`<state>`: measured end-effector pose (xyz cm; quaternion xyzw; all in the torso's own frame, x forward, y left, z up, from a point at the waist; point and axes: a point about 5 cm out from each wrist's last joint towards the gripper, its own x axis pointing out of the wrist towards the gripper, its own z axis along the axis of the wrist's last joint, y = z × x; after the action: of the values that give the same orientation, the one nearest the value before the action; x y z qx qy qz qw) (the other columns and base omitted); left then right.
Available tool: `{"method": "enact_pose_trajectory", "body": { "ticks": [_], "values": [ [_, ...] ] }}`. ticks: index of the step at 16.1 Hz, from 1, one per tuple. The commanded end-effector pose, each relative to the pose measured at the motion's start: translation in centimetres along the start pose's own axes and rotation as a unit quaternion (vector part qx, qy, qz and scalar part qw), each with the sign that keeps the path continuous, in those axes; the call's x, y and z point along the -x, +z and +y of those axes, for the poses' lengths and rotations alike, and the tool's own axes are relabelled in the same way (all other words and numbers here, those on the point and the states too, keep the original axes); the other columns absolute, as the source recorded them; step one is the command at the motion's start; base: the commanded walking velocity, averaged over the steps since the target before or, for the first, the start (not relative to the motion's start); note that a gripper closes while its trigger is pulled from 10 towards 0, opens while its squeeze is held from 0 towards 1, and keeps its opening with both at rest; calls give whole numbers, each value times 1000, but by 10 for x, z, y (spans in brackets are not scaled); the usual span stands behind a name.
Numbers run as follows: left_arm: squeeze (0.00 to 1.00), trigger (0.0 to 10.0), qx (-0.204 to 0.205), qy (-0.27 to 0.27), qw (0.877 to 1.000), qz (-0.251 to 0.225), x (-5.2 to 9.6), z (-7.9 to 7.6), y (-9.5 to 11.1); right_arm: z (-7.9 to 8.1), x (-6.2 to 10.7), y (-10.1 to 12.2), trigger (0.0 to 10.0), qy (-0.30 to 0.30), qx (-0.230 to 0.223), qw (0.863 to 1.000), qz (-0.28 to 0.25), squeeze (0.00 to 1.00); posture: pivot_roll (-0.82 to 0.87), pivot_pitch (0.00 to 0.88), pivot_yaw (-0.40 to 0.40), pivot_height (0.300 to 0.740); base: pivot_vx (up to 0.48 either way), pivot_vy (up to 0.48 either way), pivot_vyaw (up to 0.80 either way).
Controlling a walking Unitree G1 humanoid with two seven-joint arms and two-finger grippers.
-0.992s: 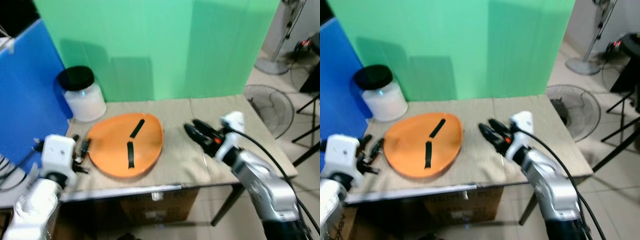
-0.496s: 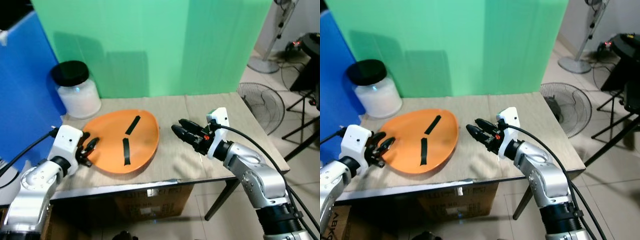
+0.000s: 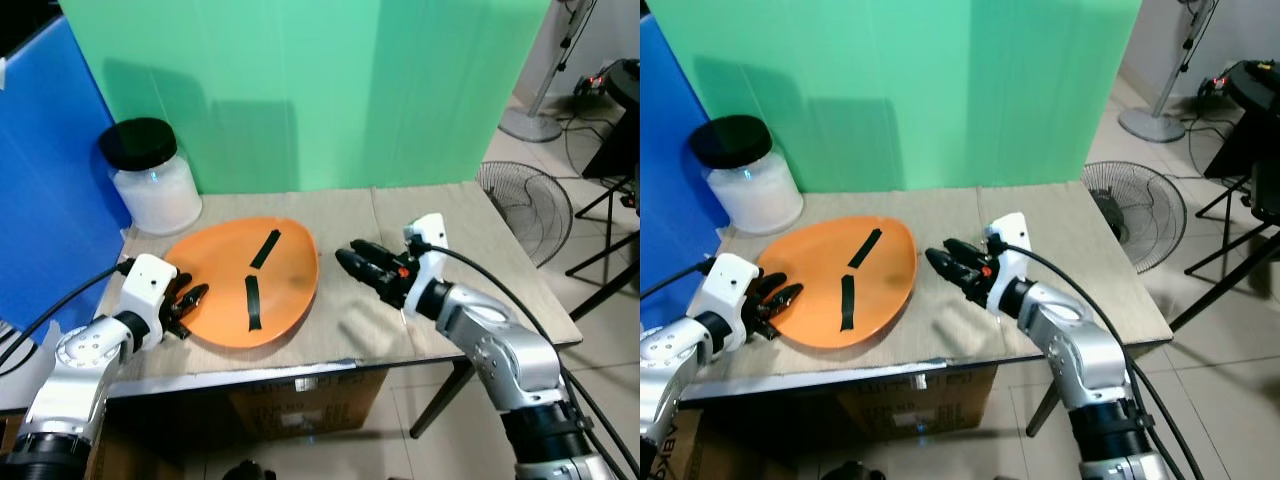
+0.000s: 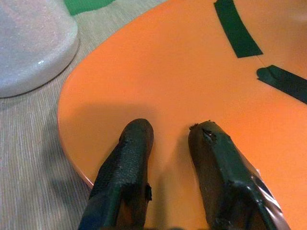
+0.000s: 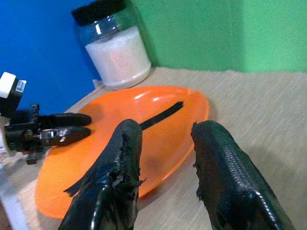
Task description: Setting the table
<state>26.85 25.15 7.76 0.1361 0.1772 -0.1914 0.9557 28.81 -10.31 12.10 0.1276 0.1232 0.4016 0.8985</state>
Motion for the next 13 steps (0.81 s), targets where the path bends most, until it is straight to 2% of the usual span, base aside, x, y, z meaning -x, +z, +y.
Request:
{"method": "enact_pose_trajectory", "body": {
  "ticks": [1,3,5,7,9,13],
  "values": [
    [0,10000,-7,-12,1000,26,1,-3,-10,4,-6,1,10000,9,-17,1000,12,0,-75,1,26,740,0,0,0],
    [0,10000,-6,-17,999,26,1,-4,-16,8,-13,-5,10000,13,-37,999,31,0,-76,0,22,740,0,0,0],
    [0,10000,6,-29,1000,6,2,-10,-18,12,-24,-10,10000,15,-98,994,36,0,-78,0,19,740,0,0,0],
    [0,10000,12,-43,999,-12,2,-15,-17,13,-30,-8,10000,18,-133,991,30,0,-81,0,19,740,0,0,0],
    [0,10000,18,-59,998,-25,2,-21,-18,12,-36,-11,10000,19,-132,990,39,0,-81,0,18,740,0,0,0],
    [0,10000,8,-70,998,0,4,-26,-31,10,-45,-9,10000,10,-138,990,39,0,-76,0,13,740,0,0,0]
  ]
}}
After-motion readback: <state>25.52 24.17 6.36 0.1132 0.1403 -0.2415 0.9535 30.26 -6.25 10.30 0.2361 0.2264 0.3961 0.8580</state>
